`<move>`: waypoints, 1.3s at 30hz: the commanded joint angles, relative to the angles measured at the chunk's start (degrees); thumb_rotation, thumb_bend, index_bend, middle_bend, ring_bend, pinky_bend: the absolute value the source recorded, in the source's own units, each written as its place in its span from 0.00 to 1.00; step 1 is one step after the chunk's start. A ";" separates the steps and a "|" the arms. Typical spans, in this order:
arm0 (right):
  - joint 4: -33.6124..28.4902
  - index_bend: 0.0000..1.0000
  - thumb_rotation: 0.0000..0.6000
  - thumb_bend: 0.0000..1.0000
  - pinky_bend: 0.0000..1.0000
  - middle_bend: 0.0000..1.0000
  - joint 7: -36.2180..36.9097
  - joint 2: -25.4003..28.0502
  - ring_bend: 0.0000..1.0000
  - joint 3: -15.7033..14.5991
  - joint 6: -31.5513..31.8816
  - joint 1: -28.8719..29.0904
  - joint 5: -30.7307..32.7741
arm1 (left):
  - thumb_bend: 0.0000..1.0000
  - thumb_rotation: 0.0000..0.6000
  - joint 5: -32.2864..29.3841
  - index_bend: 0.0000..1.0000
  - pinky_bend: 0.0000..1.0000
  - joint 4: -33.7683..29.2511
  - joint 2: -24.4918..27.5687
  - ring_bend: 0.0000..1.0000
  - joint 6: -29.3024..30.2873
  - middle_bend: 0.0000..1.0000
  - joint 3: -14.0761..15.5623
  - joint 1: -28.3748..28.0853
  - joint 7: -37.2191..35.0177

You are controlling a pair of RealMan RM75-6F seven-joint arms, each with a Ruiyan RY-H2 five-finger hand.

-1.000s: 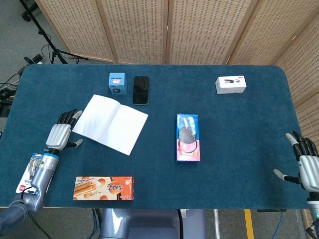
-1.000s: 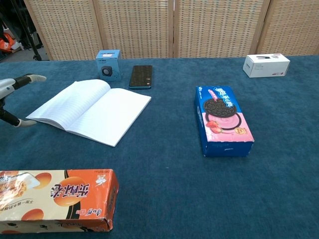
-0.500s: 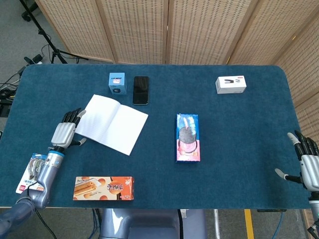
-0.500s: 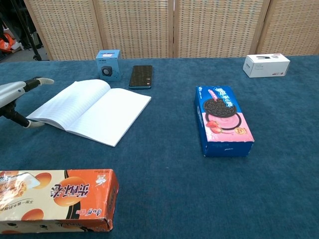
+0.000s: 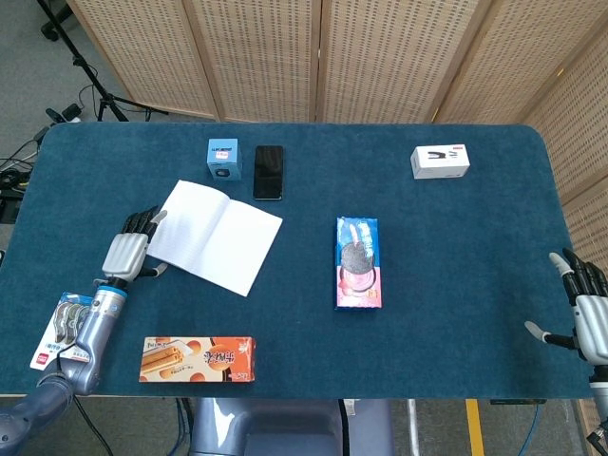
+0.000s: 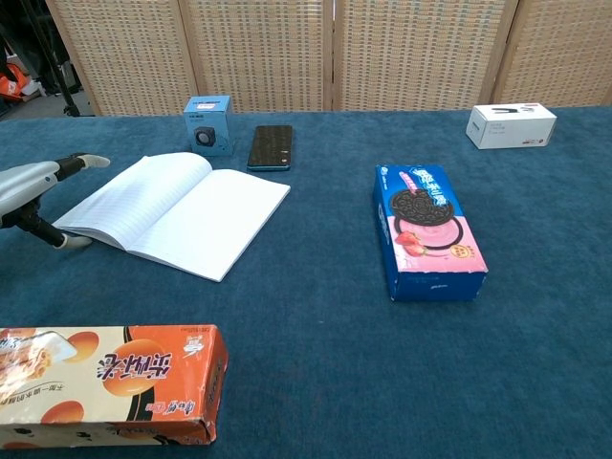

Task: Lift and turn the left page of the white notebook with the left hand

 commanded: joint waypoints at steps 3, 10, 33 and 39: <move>0.03 0.00 1.00 0.00 0.00 0.00 -0.10 -0.06 0.00 0.01 -0.06 0.03 0.05 | 0.21 1.00 -0.29 0.00 0.00 0.72 -0.37 0.00 -0.37 0.00 -0.26 -0.48 -0.29; 0.05 0.00 1.00 0.00 0.00 0.00 -0.30 -0.14 0.00 0.03 -0.26 0.12 0.18 | 0.31 1.00 -0.79 0.00 0.00 1.15 -0.91 0.00 -1.92 0.00 -0.72 -1.88 0.50; 0.01 0.00 1.00 0.00 0.00 0.00 0.29 0.06 0.00 0.04 -0.14 0.02 0.09 | 0.34 1.00 13.83 0.00 0.00 9.14 -2.19 0.00 22.95 0.00 8.88 -1.61 12.87; 0.02 0.00 1.00 0.00 0.00 0.00 0.42 0.09 0.00 0.01 -0.03 -0.05 0.03 | 0.33 1.00 19.08 0.00 0.00 8.73 -2.73 0.00 26.67 0.00 12.77 -3.44 19.88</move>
